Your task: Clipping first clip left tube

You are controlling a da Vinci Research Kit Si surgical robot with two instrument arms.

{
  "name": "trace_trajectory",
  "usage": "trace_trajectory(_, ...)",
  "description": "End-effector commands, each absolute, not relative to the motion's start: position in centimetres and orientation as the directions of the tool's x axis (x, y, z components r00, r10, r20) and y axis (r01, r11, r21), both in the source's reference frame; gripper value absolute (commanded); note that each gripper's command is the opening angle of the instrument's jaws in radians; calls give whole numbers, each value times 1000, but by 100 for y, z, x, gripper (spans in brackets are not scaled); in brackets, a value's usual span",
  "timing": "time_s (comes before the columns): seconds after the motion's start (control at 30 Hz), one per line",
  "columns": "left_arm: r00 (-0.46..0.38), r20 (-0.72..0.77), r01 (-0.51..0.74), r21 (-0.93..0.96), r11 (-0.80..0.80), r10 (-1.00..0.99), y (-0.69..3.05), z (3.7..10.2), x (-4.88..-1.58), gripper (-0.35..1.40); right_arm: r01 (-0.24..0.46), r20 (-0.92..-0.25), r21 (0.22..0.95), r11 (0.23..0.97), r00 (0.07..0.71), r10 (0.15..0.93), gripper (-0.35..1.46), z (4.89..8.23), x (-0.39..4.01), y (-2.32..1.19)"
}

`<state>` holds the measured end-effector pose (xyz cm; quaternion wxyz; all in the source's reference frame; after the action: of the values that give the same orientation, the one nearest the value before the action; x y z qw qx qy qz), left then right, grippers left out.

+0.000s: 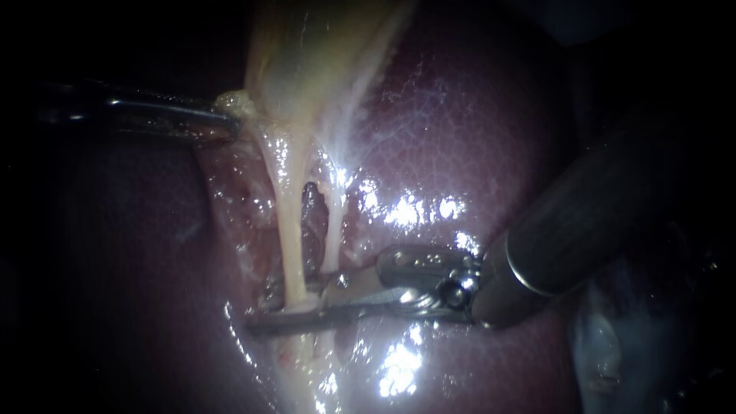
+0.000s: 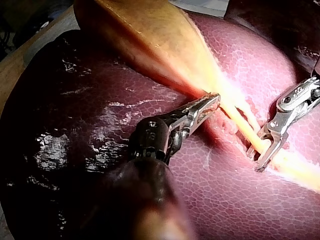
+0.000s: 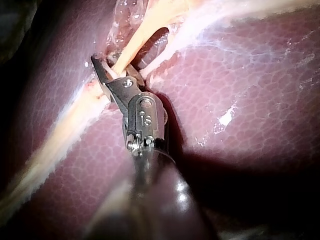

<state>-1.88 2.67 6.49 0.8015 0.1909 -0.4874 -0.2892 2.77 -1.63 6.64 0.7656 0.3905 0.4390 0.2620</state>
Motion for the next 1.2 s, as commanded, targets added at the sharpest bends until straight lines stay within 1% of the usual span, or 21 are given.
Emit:
trace_trajectory(0.03,358,671,277,588,760,-650,267,649,-188,-35,-58,-468,828,558,477,744,4,664,277,-163)
trace_trajectory(0.1,358,671,277,588,760,-649,267,649,-188,-35,-58,-468,828,558,477,744,8,664,277,-163)
trace_trajectory(0.23,358,671,277,587,760,-649,266,650,-188,-35,-49,-475,830,556,461,749,41,666,276,-162)
trace_trajectory(0.3,358,671,277,587,760,-649,266,650,-187,-35,-35,-485,832,553,438,757,47,668,275,-159)
trace_trajectory(0.33,358,671,277,587,760,-649,266,650,-187,-35,-24,-483,839,544,429,763,48,669,274,-157)
trace_trajectory(0.4,358,671,277,587,761,-649,266,650,-187,-35,24,-479,857,515,407,778,49,673,271,-153)
trace_trajectory(0.47,358,671,277,587,761,-649,266,650,-187,-35,75,-460,880,469,377,804,50,677,266,-147)
trace_trajectory(0.57,358,672,276,587,761,-649,266,651,-187,-35,147,-436,900,411,356,827,50,680,257,-137)
trace_trajectory(0.67,358,672,276,587,761,-648,266,652,-186,-35,178,-425,905,386,343,838,50,677,246,-129)
trace_trajectory(0.8,358,672,276,587,761,-648,266,652,-186,-35,222,-419,905,363,319,850,50,662,232,-116)
trace_trajectory(0.93,359,672,275,587,761,-648,265,652,-185,-35,251,-404,908,337,303,863,50,649,223,-110)
trace_trajectory(1.2,359,672,275,587,761,-648,265,652,-184,-35,326,-345,913,245,296,891,50,647,221,-111)
